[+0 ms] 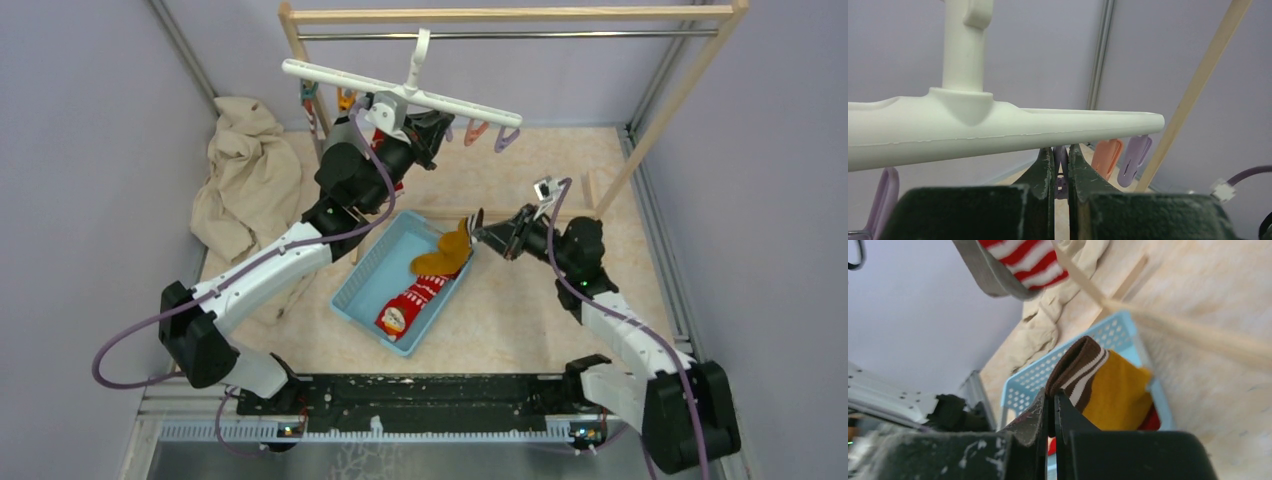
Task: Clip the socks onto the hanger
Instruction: Pick up the sock from the bin, then clamp the sock onto the hanger.
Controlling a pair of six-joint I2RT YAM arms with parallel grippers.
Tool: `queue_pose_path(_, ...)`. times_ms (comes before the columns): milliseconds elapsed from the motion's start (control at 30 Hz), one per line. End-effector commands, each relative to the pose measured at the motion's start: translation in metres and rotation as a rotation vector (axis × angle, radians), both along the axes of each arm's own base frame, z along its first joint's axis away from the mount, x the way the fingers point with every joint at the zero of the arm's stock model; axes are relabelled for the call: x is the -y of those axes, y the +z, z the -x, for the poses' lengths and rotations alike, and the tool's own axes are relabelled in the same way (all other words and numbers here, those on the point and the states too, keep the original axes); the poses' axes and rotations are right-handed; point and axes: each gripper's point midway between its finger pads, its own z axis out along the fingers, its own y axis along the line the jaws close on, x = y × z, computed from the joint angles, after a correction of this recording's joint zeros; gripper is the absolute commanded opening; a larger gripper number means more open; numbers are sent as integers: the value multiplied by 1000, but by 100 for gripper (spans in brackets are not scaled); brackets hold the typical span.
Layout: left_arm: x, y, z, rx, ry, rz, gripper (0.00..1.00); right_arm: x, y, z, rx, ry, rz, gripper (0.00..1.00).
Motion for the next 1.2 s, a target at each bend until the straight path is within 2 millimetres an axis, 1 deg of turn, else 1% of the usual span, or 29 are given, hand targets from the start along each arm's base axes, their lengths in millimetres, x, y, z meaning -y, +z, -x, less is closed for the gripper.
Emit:
queue_pose_path(0, 15, -59, 3, -121, -58, -131, 0, 22, 7, -2, 92, -55, 333, 0)
queue_pose_path(100, 16, -58, 4, -120, -63, -125, 0, 24, 20, -4, 127, -54, 366, 0)
queue_pose_path(300, 12, -49, 8, -104, -64, -120, 0, 25, 32, -8, 162, -50, 411, 0)
queue_pose_path(433, 9, -43, 12, -92, -68, -112, 0, 17, 55, -12, 205, -55, 429, 0)
queue_pose_path(467, 9, -44, 12, -94, -70, -110, 0, 15, 65, -14, 221, -65, 431, 0)
queue_pose_path(700, 10, -45, 14, -96, -83, -103, 0, -6, 101, -23, 290, -29, 399, 0)
queue_pose_path(1000, 8, -45, 16, -90, -82, -102, 0, -41, 134, -31, 397, 32, 363, 0)
queue_pose_path(1067, 11, -45, 20, -79, -110, -112, 0, -49, 141, -26, 434, 85, 337, 0)
queue_pose_path(1167, 9, -42, 24, -67, -113, -122, 0, -60, 161, -8, 531, 198, 263, 0)
